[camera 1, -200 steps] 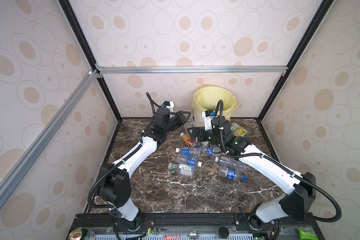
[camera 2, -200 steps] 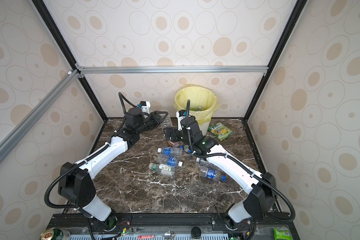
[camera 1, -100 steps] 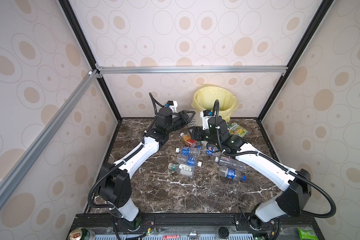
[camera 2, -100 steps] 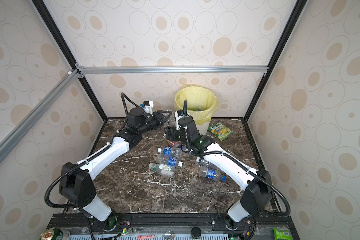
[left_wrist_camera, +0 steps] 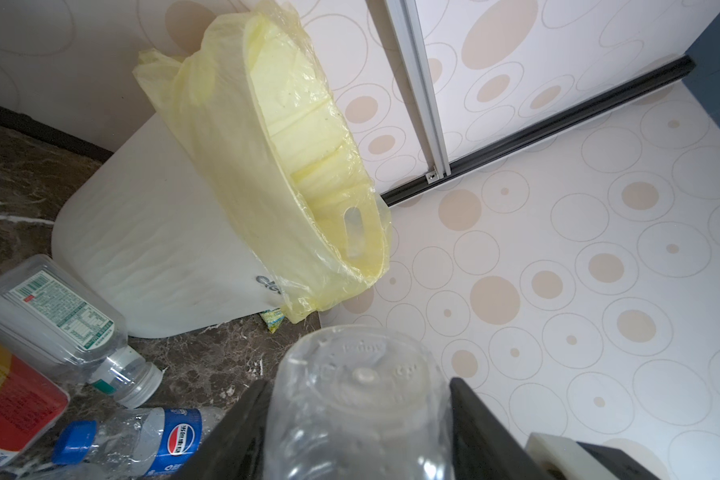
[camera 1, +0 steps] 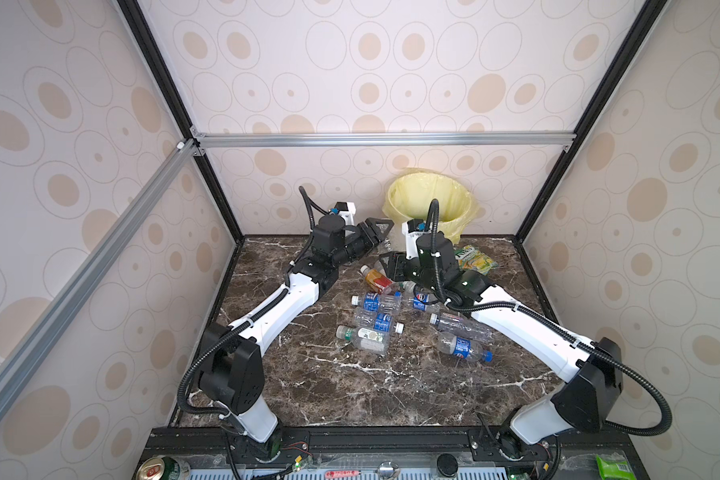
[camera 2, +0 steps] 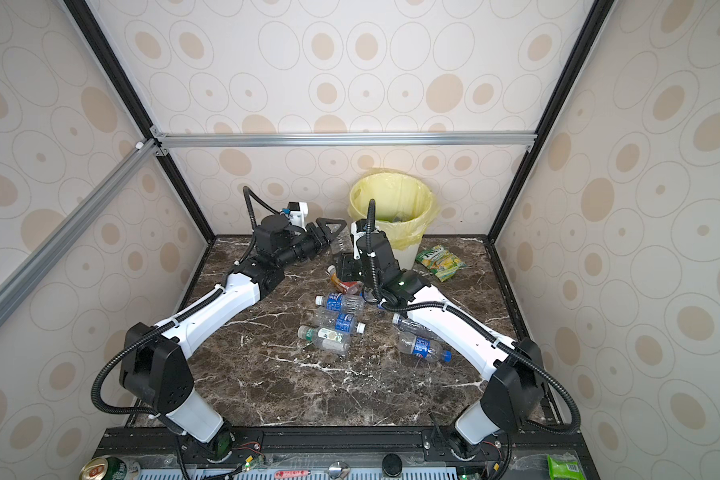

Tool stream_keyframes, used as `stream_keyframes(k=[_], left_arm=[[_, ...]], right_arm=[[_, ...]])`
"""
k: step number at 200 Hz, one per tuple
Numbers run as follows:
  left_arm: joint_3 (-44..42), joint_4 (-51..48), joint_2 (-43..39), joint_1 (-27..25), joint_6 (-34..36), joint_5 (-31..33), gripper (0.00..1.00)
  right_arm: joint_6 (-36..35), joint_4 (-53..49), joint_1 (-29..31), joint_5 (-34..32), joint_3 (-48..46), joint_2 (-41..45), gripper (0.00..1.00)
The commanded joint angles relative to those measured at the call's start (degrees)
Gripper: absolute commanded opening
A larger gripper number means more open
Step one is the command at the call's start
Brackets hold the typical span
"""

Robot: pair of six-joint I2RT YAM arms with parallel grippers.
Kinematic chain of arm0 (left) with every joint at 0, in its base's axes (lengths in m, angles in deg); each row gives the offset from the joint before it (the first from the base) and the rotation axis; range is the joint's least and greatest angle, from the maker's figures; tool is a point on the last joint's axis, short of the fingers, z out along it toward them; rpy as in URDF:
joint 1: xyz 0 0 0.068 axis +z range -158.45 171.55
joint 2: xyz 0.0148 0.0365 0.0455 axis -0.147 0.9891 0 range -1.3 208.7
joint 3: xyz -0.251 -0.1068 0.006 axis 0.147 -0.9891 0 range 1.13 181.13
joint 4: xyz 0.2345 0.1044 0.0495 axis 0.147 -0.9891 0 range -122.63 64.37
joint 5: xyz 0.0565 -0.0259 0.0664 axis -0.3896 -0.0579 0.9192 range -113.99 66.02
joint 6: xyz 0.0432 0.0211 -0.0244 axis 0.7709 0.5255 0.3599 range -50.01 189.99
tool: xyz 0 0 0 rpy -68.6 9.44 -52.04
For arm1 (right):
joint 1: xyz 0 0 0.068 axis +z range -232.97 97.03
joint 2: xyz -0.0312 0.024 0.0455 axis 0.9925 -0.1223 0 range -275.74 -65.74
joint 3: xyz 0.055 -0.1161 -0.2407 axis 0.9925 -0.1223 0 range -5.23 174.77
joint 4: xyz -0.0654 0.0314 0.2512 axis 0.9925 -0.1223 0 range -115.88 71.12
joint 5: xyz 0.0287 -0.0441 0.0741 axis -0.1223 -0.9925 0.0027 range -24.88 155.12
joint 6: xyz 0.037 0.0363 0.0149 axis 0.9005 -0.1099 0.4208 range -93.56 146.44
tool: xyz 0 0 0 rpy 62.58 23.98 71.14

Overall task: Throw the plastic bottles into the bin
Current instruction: 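Close the right gripper on the clear bottle, open the left gripper, then raise the clear bottle over the bin with the right gripper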

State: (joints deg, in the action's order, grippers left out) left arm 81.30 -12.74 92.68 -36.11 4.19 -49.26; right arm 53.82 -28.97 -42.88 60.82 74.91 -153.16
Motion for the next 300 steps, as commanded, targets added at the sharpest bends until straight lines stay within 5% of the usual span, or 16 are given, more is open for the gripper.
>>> stream_keyframes(k=[1, 66, 146, 220, 248, 300], left_arm=[[3.2, 0.6, -0.5, 0.1, 0.2, -0.4, 0.72], [3.7, -2.6, -3.0, 3.1, 2.8, 0.0, 0.99], [8.9, -11.6, -3.4, 2.2, 14.5, 1.4, 0.99], [31.9, -29.7, 6.7, -6.9, 32.8, 8.6, 0.99], [39.5, -33.6, 10.0, -10.3, 37.7, 12.2, 0.99], [40.0, -32.6, 10.2, -10.9, 38.5, 12.7, 0.99]], right_arm=[[-0.6, 0.0, -0.2, -0.8, -0.3, 1.6, 0.48], [-1.7, -2.0, -2.2, -0.8, -0.8, 2.8, 0.47], [-5.4, -11.6, -11.2, 0.0, 10.1, 3.0, 0.47], [-10.3, -15.0, -20.1, -1.7, 23.2, 5.0, 0.49], [-15.3, -9.7, -20.2, -4.3, 24.2, 8.7, 0.50], [-19.8, 4.5, -20.3, -6.0, 21.9, 14.4, 0.51]])
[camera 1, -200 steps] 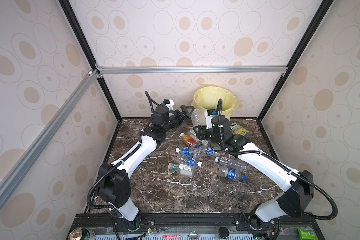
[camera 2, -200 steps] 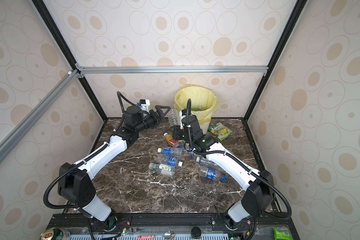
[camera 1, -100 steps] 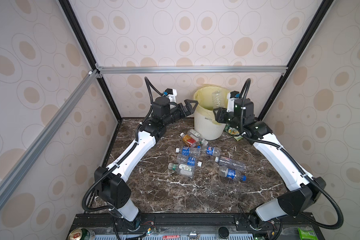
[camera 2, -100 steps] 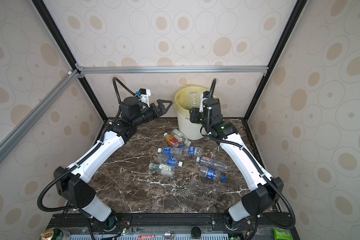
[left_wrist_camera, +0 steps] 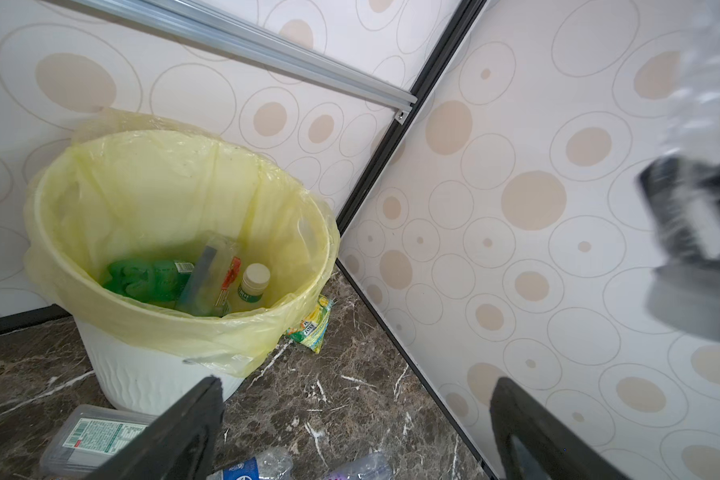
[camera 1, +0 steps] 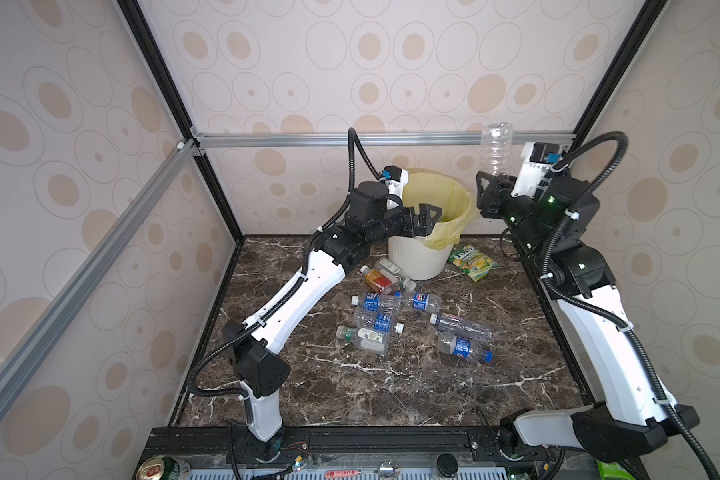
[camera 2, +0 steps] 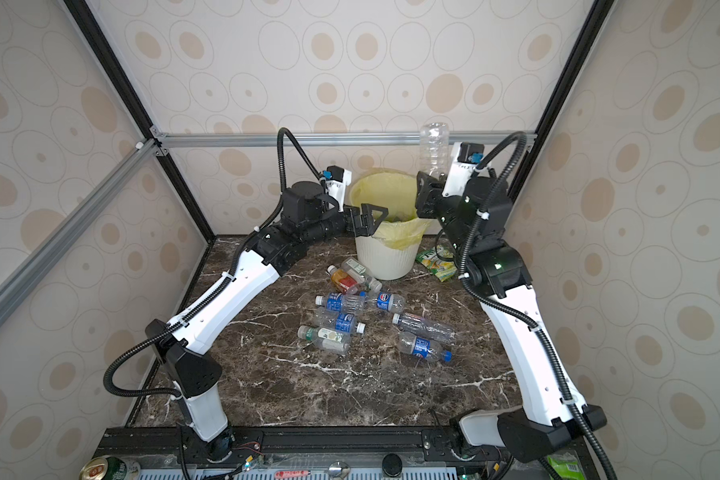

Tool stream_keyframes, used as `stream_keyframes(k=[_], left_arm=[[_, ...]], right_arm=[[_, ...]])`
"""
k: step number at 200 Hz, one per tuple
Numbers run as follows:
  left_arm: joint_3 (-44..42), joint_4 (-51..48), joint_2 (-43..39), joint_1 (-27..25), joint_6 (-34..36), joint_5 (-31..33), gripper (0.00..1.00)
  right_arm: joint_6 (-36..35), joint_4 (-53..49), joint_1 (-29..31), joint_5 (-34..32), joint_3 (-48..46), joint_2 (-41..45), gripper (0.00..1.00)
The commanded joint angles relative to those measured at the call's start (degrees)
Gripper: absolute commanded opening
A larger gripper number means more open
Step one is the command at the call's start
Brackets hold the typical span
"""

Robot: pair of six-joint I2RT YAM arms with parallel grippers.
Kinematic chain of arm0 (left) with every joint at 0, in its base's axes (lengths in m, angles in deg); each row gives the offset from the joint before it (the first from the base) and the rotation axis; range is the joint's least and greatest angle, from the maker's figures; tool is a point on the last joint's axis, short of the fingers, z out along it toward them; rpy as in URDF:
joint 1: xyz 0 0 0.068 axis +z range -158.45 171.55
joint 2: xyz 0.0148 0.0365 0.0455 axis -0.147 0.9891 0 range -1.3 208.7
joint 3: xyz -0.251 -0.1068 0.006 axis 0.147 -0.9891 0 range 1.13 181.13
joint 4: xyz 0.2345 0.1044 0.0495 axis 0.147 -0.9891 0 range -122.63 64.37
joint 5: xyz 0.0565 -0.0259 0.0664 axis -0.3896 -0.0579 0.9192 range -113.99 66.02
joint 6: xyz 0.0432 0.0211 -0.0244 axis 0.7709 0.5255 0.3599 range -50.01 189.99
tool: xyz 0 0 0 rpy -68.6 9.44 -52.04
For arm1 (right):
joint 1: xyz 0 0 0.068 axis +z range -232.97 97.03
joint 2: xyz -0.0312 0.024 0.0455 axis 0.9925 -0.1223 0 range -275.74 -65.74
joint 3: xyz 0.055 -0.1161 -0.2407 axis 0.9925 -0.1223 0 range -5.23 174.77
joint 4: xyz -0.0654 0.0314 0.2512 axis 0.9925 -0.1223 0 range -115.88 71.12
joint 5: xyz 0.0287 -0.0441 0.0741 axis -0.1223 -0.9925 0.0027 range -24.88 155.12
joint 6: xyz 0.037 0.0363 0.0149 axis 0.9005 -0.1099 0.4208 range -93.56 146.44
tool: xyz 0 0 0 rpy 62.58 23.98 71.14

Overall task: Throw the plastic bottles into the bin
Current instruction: 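Raise the clear bottle over the bin with the right gripper, then open the right gripper to drop the clear bottle into the bin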

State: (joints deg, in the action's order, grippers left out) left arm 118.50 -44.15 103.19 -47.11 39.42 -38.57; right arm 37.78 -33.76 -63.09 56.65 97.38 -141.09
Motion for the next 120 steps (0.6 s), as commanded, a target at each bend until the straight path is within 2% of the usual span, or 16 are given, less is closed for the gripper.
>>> stream_keyframes(k=[1, 24, 48, 61, 75, 86, 96, 120], left_arm=[[2.8, -1.2, -0.3, 0.1, 3.2, 2.1, 0.99], [2.7, -1.3, -0.4, 0.1, 3.8, 2.9, 0.99], [2.7, -1.6, -0.3, 0.1, 4.0, 3.8, 0.99], [2.8, -2.1, -0.2, 0.1, 4.1, 4.3, 0.99], [2.8, -3.1, -0.2, 0.1, 4.3, 4.3, 0.99], [2.4, -3.9, -0.5, 0.1, 4.4, 3.9, 0.99], [1.5, -4.4, -1.1, 0.1, 4.7, 4.0, 0.99], [-2.7, -3.6, -4.1, 0.2, 4.9, 5.5, 0.99]], right_arm=[[-3.8, 9.6, -0.1, -1.8, -0.6, 2.4, 0.51], [-3.8, 11.6, 0.0, -2.0, -0.4, 0.6, 0.51], [-1.8, 8.8, -0.2, -0.9, 1.8, -7.3, 0.51], [-1.9, 5.2, -0.2, 1.6, 4.8, -13.5, 0.62], [-0.5, -0.6, -0.6, -1.1, 10.1, -20.3, 0.73], [2.3, -6.7, -1.6, -0.6, 15.3, -24.1, 0.80], [3.4, -6.9, -2.0, -0.1, 15.4, -24.0, 0.85], [3.5, -0.3, -2.0, -0.9, 9.6, -19.7, 0.95]])
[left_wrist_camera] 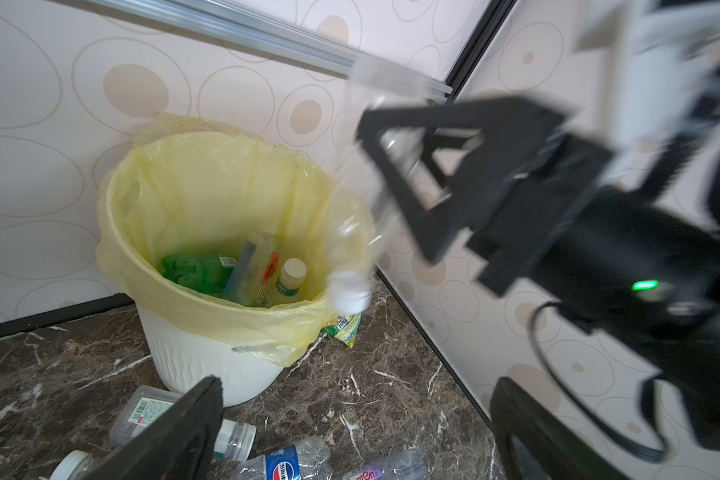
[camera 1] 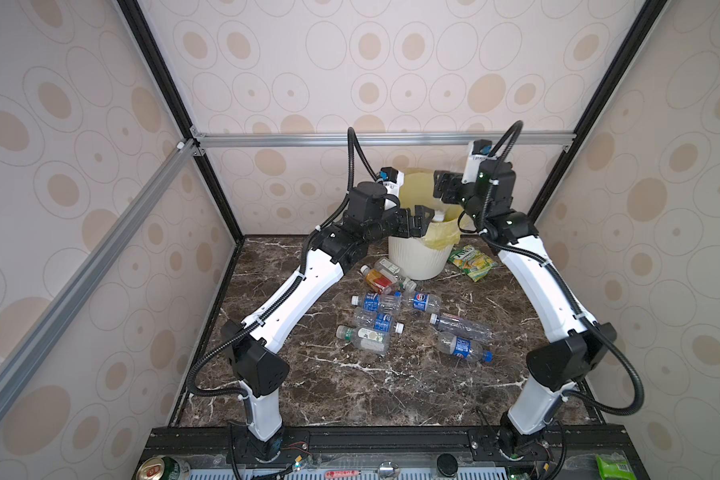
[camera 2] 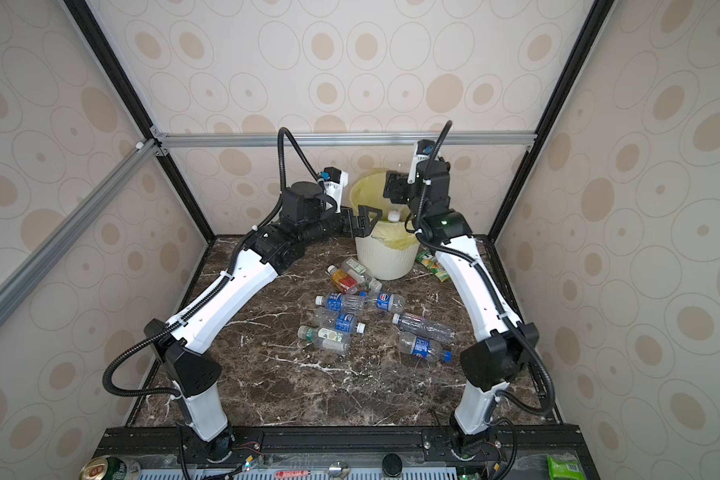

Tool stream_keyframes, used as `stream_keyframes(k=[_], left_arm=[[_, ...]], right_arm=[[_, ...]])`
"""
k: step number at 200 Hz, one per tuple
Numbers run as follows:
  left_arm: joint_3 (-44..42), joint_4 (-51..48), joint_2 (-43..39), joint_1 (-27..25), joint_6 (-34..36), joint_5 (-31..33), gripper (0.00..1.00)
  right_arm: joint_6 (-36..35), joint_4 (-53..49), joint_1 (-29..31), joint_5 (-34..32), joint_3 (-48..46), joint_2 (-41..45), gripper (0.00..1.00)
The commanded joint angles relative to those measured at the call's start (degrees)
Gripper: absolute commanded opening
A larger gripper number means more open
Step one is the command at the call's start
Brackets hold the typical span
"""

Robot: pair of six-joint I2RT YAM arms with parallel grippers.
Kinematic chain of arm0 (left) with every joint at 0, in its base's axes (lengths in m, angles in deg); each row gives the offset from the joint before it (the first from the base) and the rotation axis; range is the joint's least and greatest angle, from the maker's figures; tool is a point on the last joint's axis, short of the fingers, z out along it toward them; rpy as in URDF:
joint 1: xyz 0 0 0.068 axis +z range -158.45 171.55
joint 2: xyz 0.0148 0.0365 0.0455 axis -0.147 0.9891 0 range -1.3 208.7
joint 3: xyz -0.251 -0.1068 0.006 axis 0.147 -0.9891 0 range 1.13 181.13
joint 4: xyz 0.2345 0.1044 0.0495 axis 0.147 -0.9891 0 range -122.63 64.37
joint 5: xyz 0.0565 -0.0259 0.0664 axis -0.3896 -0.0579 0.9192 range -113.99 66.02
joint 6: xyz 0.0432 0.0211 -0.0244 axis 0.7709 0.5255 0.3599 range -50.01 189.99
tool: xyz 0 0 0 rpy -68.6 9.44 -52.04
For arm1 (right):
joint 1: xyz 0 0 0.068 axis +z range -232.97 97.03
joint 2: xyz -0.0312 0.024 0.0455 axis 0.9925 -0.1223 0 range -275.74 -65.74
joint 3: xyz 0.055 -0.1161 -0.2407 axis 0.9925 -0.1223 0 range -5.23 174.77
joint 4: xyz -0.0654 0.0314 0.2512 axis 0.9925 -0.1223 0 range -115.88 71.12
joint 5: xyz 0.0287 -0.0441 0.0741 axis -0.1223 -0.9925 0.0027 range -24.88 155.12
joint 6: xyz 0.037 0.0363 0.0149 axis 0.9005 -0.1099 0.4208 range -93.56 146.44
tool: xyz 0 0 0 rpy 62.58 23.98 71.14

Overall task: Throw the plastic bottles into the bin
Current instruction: 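Open the right gripper to drop the clear bottle into the bin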

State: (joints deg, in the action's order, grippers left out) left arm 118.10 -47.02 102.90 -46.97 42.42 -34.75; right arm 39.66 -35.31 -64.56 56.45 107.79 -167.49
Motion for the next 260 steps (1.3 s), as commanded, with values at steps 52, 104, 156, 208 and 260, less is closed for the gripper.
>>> stream_keyframes(k=[52, 104, 156, 208, 260], left_arm=[[-8.3, 2.2, -7.3, 0.1, 0.9, 1.4, 0.99], [-8.6, 2.3, -7.7, 0.1, 0.8, 1.4, 0.99], [-10.0, 1.9, -7.9, 0.2, 0.9, 2.8, 0.99], [-11.6, -1.4, -8.3, 1.6, -0.4, 9.8, 0.99], [-20.2, -6.0, -11.1, 5.9, -5.1, 8.9, 0.99]], right_arm=[[0.6, -2.5, -0.6, -2.0, 1.9, 7.1, 1.00], [0.9, -1.6, -0.7, -2.3, 0.3, 8.9, 1.00], [0.9, -2.1, -0.7, -1.8, -0.3, 9.3, 1.00], [1.2, -3.3, -0.7, -0.1, -3.7, 11.9, 1.00], [0.8, -4.4, -0.6, 2.4, -12.9, 17.7, 1.00]])
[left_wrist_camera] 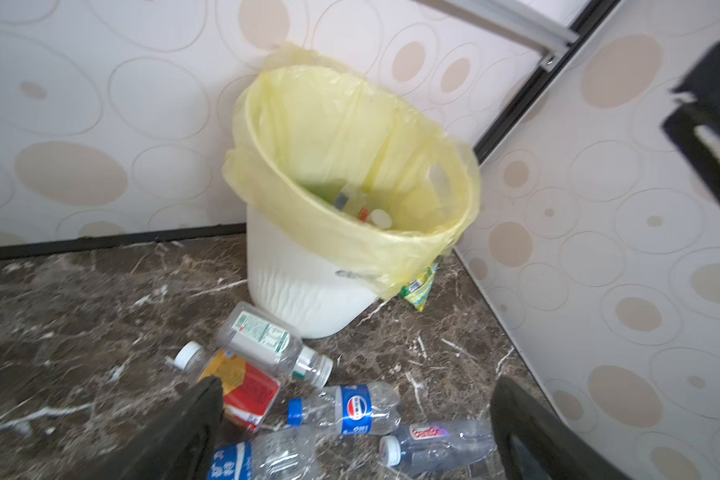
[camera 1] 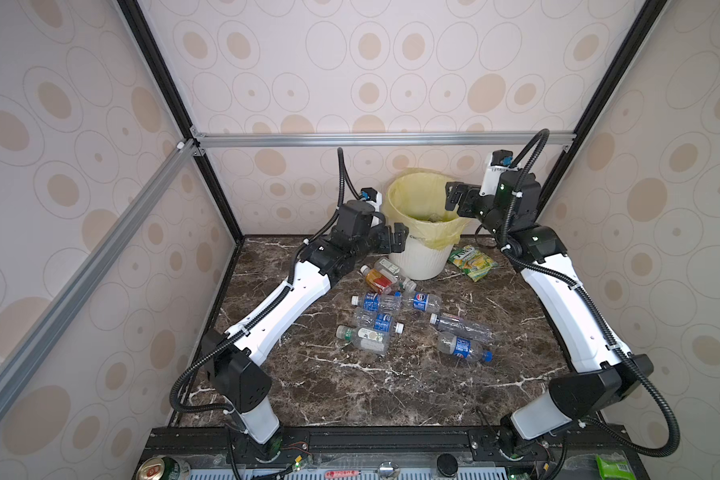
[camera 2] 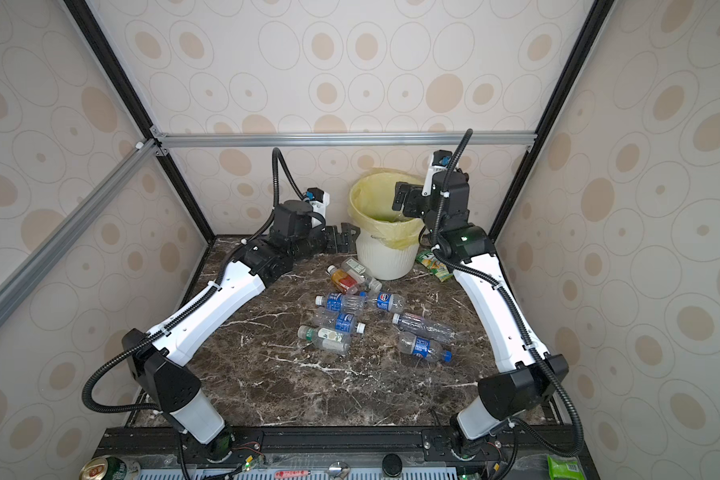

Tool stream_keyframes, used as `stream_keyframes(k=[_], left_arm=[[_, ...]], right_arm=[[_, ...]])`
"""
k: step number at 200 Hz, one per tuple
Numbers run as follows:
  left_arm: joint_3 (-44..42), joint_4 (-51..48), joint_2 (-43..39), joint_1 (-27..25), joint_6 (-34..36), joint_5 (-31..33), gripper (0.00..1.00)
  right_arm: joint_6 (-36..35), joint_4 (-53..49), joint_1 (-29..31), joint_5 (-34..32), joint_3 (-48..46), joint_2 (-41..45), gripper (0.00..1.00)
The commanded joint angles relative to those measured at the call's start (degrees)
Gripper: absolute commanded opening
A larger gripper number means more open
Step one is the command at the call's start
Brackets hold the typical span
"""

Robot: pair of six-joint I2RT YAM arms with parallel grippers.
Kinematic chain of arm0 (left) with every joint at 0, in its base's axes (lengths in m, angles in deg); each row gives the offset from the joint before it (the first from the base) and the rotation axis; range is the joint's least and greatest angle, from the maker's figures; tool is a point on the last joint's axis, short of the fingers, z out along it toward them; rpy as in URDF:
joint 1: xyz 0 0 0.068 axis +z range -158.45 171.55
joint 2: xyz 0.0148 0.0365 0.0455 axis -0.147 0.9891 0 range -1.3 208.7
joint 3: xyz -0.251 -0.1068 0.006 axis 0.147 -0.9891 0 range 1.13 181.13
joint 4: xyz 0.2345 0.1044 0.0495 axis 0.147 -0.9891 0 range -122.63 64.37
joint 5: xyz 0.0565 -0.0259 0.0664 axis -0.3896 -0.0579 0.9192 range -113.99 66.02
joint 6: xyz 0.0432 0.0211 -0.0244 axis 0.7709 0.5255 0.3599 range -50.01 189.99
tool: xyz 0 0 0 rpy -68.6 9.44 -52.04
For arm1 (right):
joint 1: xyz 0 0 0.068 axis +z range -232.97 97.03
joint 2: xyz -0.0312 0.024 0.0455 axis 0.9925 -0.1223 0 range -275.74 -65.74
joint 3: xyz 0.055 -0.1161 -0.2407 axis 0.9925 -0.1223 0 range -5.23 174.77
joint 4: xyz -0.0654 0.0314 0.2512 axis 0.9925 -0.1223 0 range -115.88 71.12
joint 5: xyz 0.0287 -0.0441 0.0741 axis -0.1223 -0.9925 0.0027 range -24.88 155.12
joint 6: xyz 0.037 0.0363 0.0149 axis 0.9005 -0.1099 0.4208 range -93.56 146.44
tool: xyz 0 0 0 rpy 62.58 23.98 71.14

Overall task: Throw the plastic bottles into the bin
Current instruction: 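Open the right gripper to drop the clear bottle into the bin, then lower both grippers toward the remaining bottles on the table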

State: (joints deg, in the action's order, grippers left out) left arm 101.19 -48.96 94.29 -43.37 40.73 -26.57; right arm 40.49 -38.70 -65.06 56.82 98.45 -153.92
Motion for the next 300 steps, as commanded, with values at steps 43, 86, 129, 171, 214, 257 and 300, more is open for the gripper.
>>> stream_keyframes(k=[43, 86, 129, 171, 214, 257, 300], left_arm=[[-16.0, -4.9, -7.0, 5.7, -11.5, -2.2, 0.99], [-28.2, -3.7, -12.9, 6.8, -25.8, -4.1, 0.99], [-41.6, 0.8, -19.4, 8.8, -40.8, -9.9, 0.99], [-52.6, 6.0, -21.6, 9.6, -48.2, -10.7, 0.99], [-59.9, 13.6, -20.2, 10.8, -52.4, -13.3, 0.93], [-63.8, 19.6, -18.5, 11.2, -56.6, -13.2, 0.87], [-64.2, 22.3, -15.6, 11.7, -58.9, -13.0, 0.79]], right_arm=[[1.2, 0.0, 0.3, 6.6, -14.6, 9.4, 1.00], [0.7, 1.7, 5.0, 5.2, -24.9, 12.0, 1.00], [-0.9, 4.2, 13.1, 0.5, -32.1, 12.7, 1.00], [-3.3, 8.1, 21.5, -2.1, -37.4, 12.7, 1.00], [-3.9, 11.8, 27.0, -3.4, -42.1, 12.1, 1.00], [-0.3, 13.5, 28.3, -3.2, -45.2, 11.5, 1.00], [-0.7, 12.6, 28.7, -3.7, -45.0, 10.9, 1.00]])
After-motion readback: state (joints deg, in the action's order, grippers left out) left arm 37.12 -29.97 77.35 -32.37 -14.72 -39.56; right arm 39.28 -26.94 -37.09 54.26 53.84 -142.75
